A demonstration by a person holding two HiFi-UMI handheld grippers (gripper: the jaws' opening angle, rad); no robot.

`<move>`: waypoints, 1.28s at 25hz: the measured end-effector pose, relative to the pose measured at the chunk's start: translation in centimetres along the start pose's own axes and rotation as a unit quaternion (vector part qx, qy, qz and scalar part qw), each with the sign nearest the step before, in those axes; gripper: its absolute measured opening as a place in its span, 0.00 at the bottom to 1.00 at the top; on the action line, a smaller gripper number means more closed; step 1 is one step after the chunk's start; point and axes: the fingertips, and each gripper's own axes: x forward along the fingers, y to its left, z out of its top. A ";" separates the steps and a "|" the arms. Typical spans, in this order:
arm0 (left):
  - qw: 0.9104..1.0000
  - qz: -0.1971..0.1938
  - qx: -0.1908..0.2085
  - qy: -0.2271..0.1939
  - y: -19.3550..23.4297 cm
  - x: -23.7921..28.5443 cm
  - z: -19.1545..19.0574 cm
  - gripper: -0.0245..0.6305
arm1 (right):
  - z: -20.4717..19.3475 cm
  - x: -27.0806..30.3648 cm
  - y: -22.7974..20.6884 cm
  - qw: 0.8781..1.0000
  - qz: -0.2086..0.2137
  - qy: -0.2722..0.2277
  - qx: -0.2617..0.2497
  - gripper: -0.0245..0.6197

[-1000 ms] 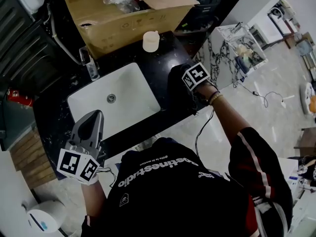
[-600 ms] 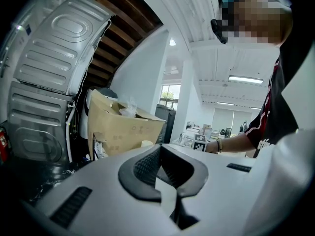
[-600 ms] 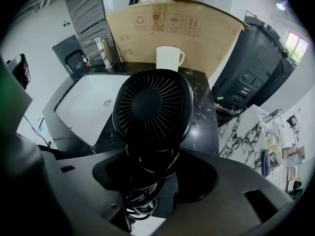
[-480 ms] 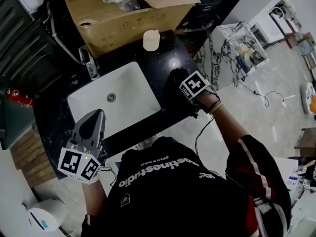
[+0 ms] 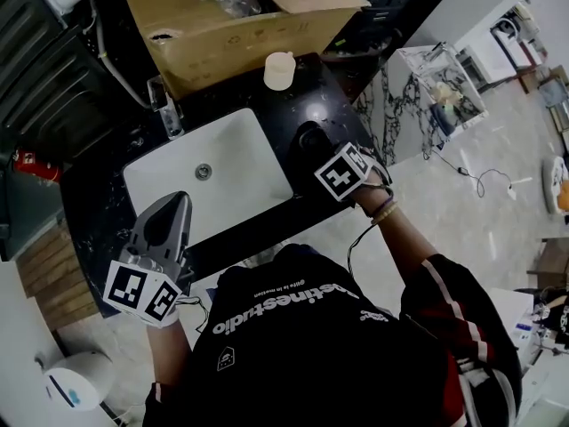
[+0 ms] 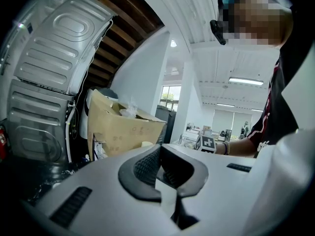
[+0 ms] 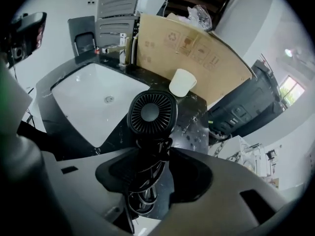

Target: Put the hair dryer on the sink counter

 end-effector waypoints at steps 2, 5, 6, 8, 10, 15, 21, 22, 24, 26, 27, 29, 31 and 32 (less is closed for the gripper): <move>1.000 0.000 -0.001 0.000 0.2 -0.1 0.0 0.06 | 0.3 0.1 1.1 1.000 -0.006 -0.008 -0.022 0.35; 1.000 0.001 -0.002 -0.001 0.3 -0.1 0.0 0.06 | 0.3 0.5 2.7 0.999 -0.014 -0.016 -0.049 0.35; 1.000 0.001 -0.003 -0.001 0.3 -0.1 0.0 0.06 | 0.3 0.6 3.1 0.998 -0.017 -0.016 -0.053 0.35; 1.000 0.004 -0.003 -0.001 0.5 -0.2 0.1 0.06 | 0.5 1.0 3.5 0.998 -0.021 -0.022 -0.053 0.35; 1.000 0.006 -0.003 0.000 0.7 -0.3 -0.1 0.06 | 0.8 1.4 3.5 0.998 -0.021 -0.033 -0.045 0.35; 1.000 0.012 -0.002 0.004 1.3 -0.5 -0.3 0.06 | 0.7 1.3 3.7 0.997 -0.022 -0.037 -0.061 0.35; 1.000 0.011 -0.001 -0.002 1.6 -0.6 0.0 0.06 | 1.4 -0.5 4.5 0.996 -0.013 -0.045 -0.078 0.34; 1.000 0.011 -0.001 -0.003 1.6 -0.6 0.0 0.06 | 1.9 -1.2 4.4 0.995 -0.016 -0.055 -0.078 0.32; 1.000 0.010 -0.001 -0.003 1.6 -0.5 0.1 0.06 | 3.1 -2.6 4.0 0.994 -0.022 -0.081 -0.073 0.26; 1.000 0.011 0.001 -0.005 1.6 -0.4 0.2 0.06 | 4.5 -4.3 3.6 0.991 -0.019 -0.116 -0.060 0.21; 1.000 0.011 0.002 -0.007 1.6 -0.4 0.3 0.06 | 5.4 -5.2 3.4 0.989 -0.019 -0.137 -0.055 0.18; 1.000 0.013 0.004 -0.012 1.7 -0.4 0.7 0.06 | 7.3 -7.0 3.1 0.982 -0.023 -0.182 -0.049 0.12; 1.000 0.016 0.007 -0.017 1.8 -0.5 1.1 0.06 | 9.2 -8.7 3.3 0.973 -0.014 -0.227 -0.037 0.11; 1.000 0.019 0.009 -0.019 1.9 -0.6 1.3 0.06 | 10.1 -9.5 3.7 0.968 -0.005 -0.250 -0.030 0.10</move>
